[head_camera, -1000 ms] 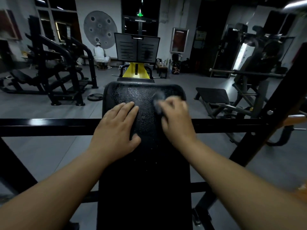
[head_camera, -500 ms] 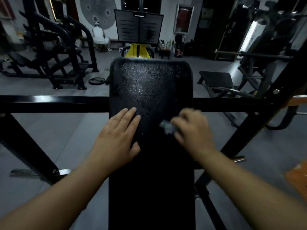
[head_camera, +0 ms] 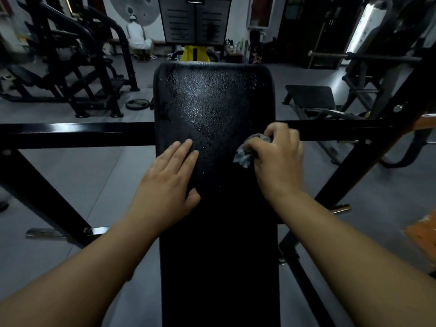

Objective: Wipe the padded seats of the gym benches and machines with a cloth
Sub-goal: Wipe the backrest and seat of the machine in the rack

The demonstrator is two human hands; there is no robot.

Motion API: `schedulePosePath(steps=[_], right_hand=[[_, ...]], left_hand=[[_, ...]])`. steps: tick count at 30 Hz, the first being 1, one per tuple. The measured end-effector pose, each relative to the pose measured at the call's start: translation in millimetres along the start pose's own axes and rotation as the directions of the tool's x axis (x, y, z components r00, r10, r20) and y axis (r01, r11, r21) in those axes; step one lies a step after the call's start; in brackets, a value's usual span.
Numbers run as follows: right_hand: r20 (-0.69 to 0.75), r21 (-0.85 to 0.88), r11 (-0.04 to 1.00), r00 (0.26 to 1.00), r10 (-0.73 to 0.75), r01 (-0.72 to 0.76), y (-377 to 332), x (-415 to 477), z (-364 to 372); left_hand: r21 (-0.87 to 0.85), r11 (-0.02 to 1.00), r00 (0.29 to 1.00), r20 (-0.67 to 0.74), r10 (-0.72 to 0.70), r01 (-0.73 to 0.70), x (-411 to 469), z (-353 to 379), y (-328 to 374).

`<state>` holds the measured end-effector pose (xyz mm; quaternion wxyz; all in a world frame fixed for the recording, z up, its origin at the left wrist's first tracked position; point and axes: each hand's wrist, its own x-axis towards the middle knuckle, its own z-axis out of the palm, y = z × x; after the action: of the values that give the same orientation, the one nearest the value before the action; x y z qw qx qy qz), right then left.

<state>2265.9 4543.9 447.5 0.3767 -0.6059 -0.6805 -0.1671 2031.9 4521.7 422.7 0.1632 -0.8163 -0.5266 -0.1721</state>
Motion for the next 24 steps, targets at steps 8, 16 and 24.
schedulePosePath(steps=[8, 16, 24], right_hand=[[0.113, 0.161, 0.977, 0.98, -0.162, 0.143, -2, -26, 4], [-0.027, 0.199, 0.98, 0.999, -0.025, 0.03, -13, 7, 13], [0.139, 0.194, 0.917, 0.915, -0.379, 0.35, -15, -32, 13]], left_hand=[[-0.01, 1.0, 1.0, 0.016, 0.008, -0.008, 1, -4, 0], [-0.011, 1.0, 1.0, 0.007, 0.016, -0.016, 2, -6, 0], [0.005, 0.996, 0.995, 0.044, -0.088, 0.088, -14, -3, -14]])
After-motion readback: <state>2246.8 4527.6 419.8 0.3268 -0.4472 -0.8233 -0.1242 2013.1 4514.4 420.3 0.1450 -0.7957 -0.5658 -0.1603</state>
